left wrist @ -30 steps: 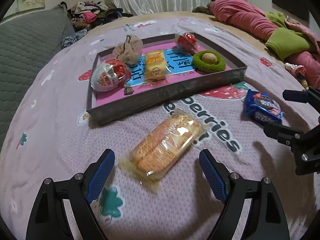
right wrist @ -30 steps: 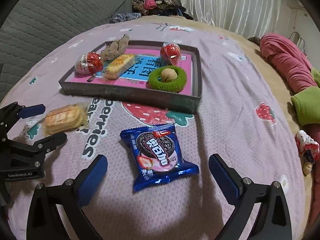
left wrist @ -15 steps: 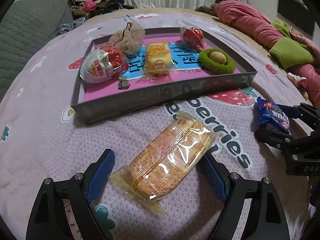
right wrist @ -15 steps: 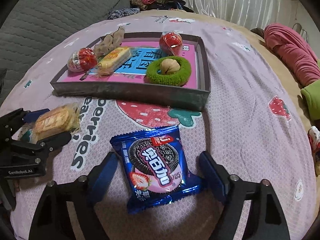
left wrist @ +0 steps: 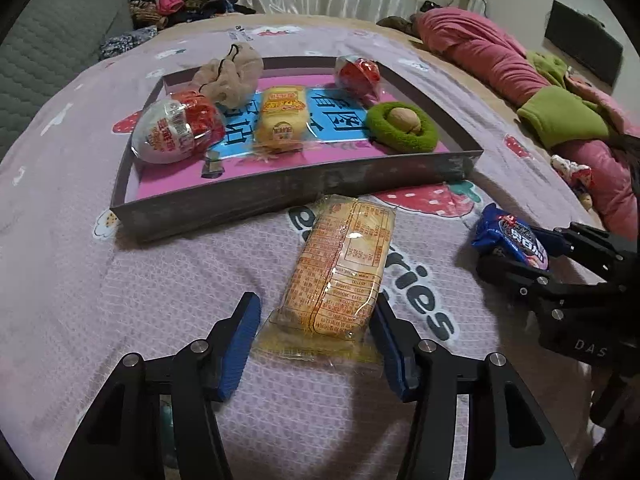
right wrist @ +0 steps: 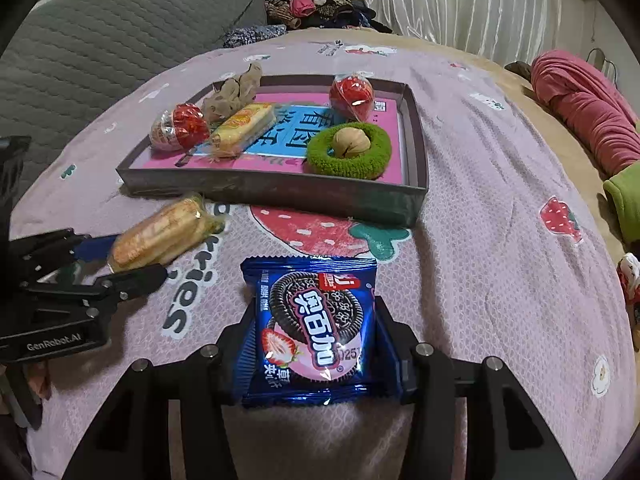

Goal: Organize objects
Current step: 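Grasp the bagged cake with left tool while right tool grasps the blue Oreo packet, then lift and carry the bagged cake and Oreo packet over the pink tray with both tools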

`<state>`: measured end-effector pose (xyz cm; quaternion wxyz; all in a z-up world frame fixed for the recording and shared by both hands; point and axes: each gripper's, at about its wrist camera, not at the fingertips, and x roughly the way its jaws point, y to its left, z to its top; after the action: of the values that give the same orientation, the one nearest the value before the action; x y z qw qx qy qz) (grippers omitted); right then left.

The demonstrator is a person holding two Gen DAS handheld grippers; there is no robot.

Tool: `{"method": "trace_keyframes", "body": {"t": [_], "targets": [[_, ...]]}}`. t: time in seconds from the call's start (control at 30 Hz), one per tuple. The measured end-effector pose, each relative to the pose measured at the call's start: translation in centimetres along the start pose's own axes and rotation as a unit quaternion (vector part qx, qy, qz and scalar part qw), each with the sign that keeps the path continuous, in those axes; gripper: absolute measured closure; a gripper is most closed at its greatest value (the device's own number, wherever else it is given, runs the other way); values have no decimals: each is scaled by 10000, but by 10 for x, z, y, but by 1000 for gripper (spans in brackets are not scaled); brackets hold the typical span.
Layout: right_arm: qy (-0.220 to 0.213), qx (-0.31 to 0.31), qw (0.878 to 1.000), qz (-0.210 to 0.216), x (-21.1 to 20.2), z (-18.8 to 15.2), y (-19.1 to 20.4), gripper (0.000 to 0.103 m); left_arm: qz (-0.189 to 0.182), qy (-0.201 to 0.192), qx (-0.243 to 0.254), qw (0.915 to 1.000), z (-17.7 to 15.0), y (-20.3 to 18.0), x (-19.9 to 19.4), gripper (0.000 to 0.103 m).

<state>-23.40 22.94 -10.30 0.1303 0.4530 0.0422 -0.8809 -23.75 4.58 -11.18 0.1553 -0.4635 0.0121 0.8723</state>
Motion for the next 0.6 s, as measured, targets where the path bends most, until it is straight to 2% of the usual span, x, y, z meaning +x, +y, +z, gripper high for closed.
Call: {"method": "trace_keyframes", "body": {"t": [0.1,0.37,0.6], "targets": [[-9,-12,9999,135,-4,-3,5,52,-37,-31,-52,10000,-2,-2,-2,46],[-83,19,9998,155,-14,-6,8,52,27,-91,-50,9999,-3,-4,-9,51],[-128,61,9998,155,-18,-6,8,52,-93,-170,-192,9996,-3,0,-11,52]]}}
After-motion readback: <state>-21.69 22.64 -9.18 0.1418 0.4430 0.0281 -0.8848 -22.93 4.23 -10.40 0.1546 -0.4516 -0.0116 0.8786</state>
